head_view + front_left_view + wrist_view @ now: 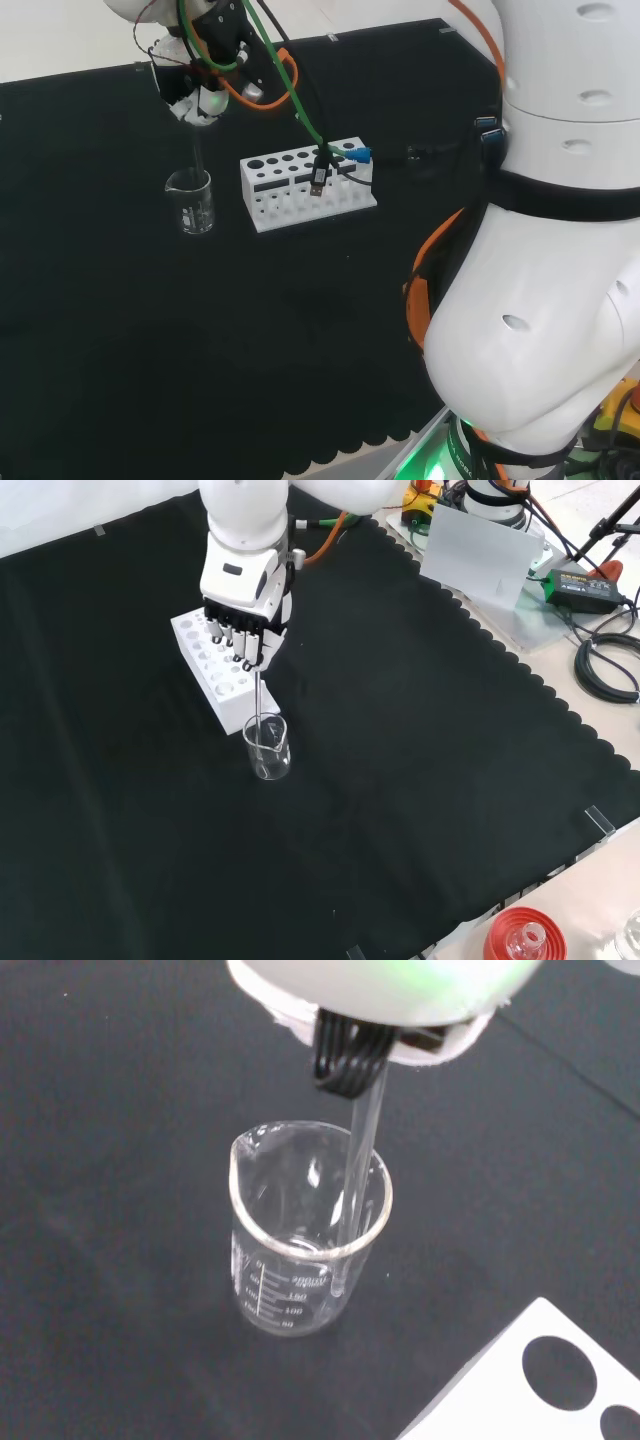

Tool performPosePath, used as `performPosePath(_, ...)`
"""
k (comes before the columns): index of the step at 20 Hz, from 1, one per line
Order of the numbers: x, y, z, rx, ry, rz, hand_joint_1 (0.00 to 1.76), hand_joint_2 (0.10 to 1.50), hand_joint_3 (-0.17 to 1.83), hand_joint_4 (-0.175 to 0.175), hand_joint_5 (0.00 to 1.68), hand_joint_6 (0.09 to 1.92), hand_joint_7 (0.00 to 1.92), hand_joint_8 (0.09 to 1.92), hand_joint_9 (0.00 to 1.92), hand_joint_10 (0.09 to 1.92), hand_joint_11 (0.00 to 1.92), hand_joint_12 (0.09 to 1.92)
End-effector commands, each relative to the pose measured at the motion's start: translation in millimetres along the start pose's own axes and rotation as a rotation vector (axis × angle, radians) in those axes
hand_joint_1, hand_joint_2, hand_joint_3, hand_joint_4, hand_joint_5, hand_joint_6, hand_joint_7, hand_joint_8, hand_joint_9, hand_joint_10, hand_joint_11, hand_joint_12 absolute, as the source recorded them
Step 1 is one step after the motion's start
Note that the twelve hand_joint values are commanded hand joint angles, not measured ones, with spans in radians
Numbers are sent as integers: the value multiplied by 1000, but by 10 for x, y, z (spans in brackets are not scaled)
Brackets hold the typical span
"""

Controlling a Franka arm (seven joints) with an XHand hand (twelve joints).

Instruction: Stir in the beaker to the left of the white test tube rack with the glass rod.

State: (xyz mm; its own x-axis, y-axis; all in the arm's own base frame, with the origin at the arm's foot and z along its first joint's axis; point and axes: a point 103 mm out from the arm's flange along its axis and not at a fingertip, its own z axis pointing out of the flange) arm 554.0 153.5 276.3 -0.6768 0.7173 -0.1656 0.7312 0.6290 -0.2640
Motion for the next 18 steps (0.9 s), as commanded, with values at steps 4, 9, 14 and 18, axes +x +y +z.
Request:
performPosePath(4, 217, -145, -102, -26, 3, 10, 1327, 620, 748, -175, 1195, 604, 1335, 849, 1710, 640, 1613, 771)
performPosePath(9, 350, -161, -259, -49, -7, 3, 1327, 620, 748, -175, 1195, 604, 1335, 849, 1710, 640, 1613, 770)
performPosePath(14, 401, -228, -344, -52, -22, 14, 1327, 620, 748, -175, 1195, 604, 1335, 848, 1710, 640, 1613, 770)
performPosePath(18, 398, -268, -376, -53, -26, 19, 1326, 620, 748, -175, 1195, 604, 1336, 847, 1711, 639, 1614, 770)
